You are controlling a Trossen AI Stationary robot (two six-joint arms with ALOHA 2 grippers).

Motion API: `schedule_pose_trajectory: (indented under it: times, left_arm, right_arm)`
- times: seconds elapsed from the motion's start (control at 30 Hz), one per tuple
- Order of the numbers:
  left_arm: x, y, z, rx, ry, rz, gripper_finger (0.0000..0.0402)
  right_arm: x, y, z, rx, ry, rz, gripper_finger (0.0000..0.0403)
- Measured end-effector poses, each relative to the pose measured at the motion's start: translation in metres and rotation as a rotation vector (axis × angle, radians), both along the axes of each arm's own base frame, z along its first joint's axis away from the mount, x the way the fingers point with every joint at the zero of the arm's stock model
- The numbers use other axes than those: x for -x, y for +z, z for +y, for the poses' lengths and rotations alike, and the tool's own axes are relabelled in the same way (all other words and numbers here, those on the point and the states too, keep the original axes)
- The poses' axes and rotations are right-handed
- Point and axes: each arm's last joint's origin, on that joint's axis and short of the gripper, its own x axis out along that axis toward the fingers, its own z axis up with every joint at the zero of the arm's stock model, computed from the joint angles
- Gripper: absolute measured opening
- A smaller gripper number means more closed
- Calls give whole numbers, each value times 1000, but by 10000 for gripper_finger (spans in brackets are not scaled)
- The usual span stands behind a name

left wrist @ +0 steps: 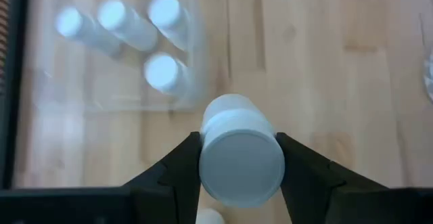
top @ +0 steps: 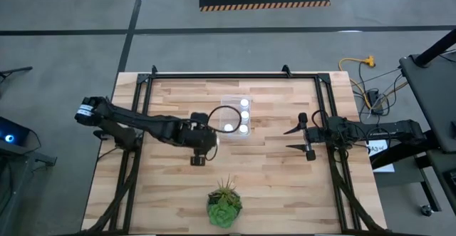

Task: Pick and place pill bottles into a basket
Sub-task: Put the white pill bottle into the transparent bin

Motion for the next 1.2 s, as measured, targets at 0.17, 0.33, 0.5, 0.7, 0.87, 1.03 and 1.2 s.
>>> schedule_pose_trajectory:
  times: [0.17, 0.33, 0.5, 0.7, 0.87, 1.03, 1.2]
  left_arm:
    - [-8, 10, 14, -27, 6, -58, 145]
    - [-10, 13, 30, -44, 33, -59, 145]
    - [-12, 13, 46, -63, 61, -54, 145]
    - [-18, 15, 65, -65, 70, -48, 145]
    - [-26, 18, 80, -22, 68, -57, 145]
    - [-34, 25, 94, 4, 67, -78, 145]
    - [-46, 24, 104, 25, 73, -76, 145]
  right_arm:
    - [0, 0, 0, 0, 0, 0, 226]
    - [0, 0, 0, 0, 0, 0, 226]
    - [0, 0, 0, 0, 0, 0, 226]
    - [0, 0, 0, 0, 1, 0, 226]
    - [0, 0, 0, 0, 0, 1, 226]
    - [0, 0, 0, 0, 1, 0, 226]
    - [0, 0, 0, 0, 0, 1, 226]
